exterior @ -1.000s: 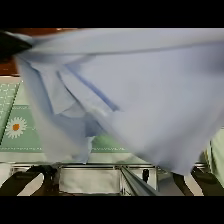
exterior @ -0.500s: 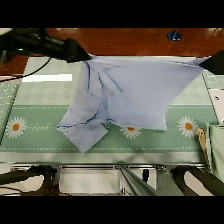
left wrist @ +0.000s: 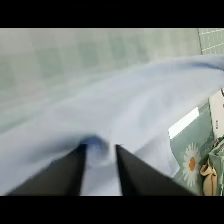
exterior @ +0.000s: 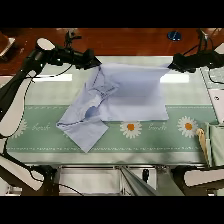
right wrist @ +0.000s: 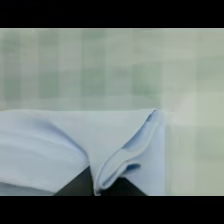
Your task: Fold the shirts.
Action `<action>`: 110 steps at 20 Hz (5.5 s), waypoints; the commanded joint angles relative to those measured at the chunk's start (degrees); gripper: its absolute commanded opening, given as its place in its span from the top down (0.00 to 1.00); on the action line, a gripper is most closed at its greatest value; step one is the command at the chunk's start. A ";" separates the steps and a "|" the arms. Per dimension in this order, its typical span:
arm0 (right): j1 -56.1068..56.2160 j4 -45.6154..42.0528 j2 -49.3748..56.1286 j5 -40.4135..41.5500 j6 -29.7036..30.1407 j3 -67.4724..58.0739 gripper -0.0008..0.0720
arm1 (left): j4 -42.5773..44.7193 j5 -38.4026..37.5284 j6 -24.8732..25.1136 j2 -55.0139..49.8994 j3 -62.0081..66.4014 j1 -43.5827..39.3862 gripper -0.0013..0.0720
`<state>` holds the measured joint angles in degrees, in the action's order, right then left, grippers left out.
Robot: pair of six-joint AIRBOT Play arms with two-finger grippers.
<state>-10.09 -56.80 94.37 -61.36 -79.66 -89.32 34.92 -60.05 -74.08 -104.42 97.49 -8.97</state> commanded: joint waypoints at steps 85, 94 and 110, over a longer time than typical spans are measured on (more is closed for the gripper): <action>-2.95 -14.49 -43.65 -16.98 -4.00 -29.51 0.96 | 23.02 1.60 -10.38 55.56 9.79 25.14 0.95; -2.89 -15.19 -53.99 -25.57 -7.19 -28.72 0.96 | 39.82 -5.16 -11.72 73.33 9.88 25.14 0.95; -2.89 -2.47 -39.21 -14.56 1.14 6.88 0.96 | 24.85 -5.03 -7.61 42.36 -13.99 16.83 0.94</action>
<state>-13.02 -63.83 48.45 -82.35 -82.17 -87.09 63.29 -70.35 -82.94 -52.05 86.15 11.55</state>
